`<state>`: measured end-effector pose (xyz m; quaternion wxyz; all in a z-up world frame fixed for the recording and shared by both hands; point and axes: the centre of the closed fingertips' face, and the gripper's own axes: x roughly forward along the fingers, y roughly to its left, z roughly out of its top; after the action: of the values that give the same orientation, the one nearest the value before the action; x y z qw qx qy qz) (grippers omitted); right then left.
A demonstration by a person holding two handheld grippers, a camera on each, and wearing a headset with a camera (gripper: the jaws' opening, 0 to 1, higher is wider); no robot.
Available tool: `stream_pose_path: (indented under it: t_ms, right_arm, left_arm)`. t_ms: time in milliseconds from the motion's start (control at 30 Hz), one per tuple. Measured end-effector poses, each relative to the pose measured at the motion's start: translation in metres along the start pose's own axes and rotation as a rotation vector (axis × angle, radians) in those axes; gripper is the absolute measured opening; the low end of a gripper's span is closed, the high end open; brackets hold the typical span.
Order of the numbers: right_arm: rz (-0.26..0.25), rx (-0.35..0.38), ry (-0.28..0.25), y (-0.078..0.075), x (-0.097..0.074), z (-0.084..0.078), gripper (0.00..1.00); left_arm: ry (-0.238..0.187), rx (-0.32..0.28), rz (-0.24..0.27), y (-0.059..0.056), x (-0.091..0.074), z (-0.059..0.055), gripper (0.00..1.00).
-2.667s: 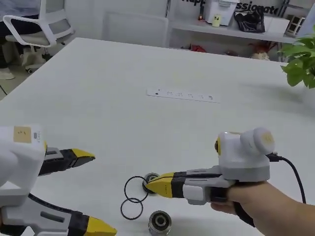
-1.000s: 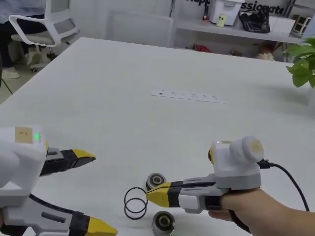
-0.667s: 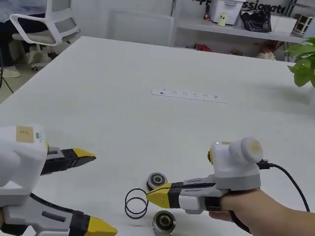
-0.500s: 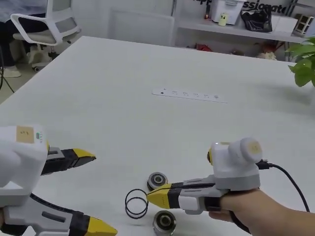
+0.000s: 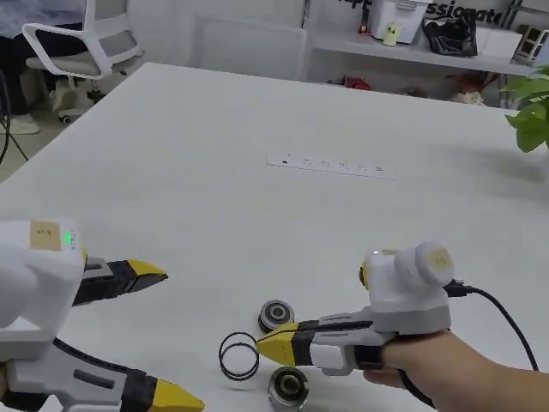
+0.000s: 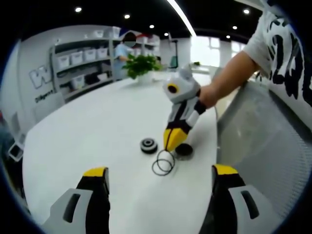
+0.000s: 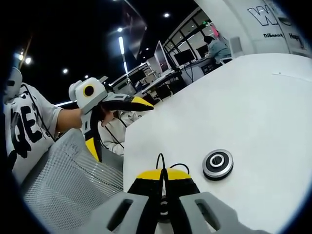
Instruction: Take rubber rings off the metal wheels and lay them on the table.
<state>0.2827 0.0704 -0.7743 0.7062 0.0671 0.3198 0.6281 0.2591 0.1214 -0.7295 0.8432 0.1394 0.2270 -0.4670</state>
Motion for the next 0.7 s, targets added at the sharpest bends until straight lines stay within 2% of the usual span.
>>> stream_pose_path:
  t_ms: [700]
  right_arm:
    - [-0.018,0.01,0.016,-0.0076,0.0033,-0.0061,0.0]
  left_arm:
    - [0.007,-0.002,0.0,0.0011,-0.0001,-0.0015,0.88]
